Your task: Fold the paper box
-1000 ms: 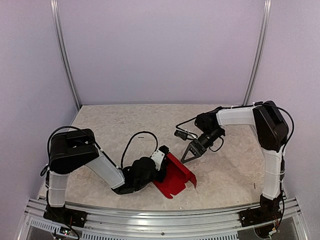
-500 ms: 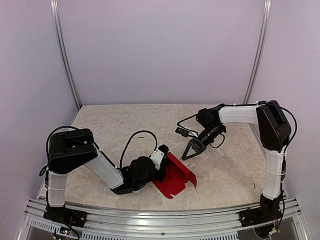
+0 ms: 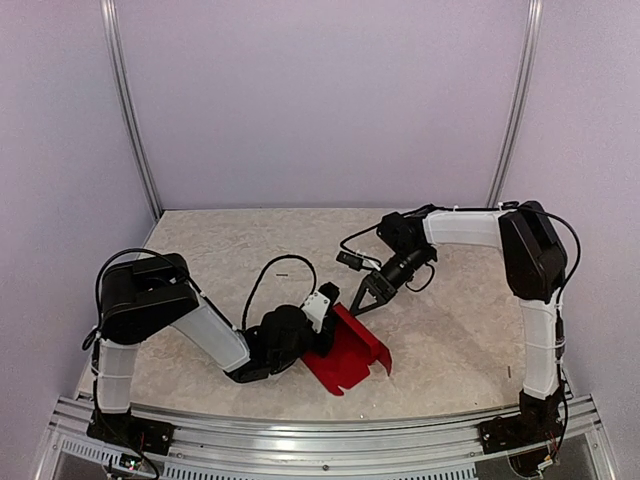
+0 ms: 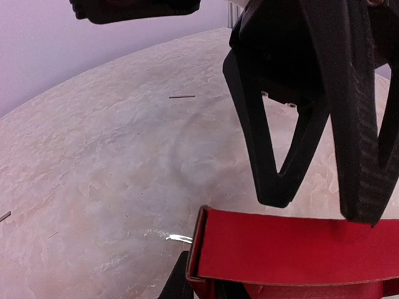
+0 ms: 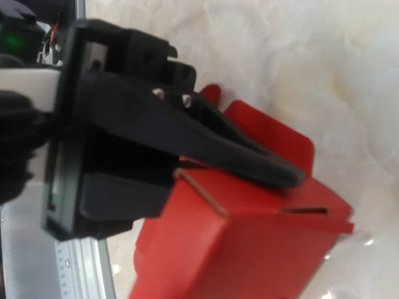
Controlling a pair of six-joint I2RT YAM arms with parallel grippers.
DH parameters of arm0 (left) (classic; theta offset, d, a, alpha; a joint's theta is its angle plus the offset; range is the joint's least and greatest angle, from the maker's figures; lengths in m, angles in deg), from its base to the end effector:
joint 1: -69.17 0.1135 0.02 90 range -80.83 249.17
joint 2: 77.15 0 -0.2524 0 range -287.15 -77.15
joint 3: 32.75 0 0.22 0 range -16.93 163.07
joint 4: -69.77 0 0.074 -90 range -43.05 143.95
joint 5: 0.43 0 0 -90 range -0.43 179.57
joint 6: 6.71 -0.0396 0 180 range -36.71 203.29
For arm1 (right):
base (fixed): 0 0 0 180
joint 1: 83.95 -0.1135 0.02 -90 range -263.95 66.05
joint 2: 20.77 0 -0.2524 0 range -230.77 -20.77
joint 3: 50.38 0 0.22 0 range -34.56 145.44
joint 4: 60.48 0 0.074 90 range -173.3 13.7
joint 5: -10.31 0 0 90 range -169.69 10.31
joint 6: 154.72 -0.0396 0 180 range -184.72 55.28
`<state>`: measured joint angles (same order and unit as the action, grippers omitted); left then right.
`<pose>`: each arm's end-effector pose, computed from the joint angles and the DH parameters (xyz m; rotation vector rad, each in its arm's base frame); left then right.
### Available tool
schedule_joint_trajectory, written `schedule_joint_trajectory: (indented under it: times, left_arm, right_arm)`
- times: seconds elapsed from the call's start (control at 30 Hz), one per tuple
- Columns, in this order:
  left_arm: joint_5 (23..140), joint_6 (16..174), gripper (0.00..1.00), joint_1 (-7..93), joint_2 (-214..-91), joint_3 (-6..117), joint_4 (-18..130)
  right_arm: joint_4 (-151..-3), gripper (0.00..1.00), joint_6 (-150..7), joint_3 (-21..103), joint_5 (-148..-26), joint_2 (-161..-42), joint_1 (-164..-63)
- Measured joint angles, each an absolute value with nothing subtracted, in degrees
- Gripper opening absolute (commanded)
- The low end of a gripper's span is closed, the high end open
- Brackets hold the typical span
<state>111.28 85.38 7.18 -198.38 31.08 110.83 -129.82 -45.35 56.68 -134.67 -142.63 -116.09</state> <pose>0.1894 -0.3248 0.1128 0.6890 1.7245 -0.4315 0.3010 0.2274 0.1755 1.2711 -2.4648 -1.4494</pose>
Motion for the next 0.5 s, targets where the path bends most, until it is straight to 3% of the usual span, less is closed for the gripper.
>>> schedule_joint_trajectory:
  times: [0.37, 0.5]
  left_arm:
    - [109.91, 84.92, 0.09, 7.74, -200.37, 32.50, 111.25]
    - [109.86, 84.94, 0.08, 7.77, -200.48, 32.53, 111.35]
  right_arm:
    - [-129.78, 0.49, -46.92, 60.97, -134.83, -145.82, -116.55]
    - [-129.49, 0.43, -47.62, 61.54, -134.37, -146.72, -116.92]
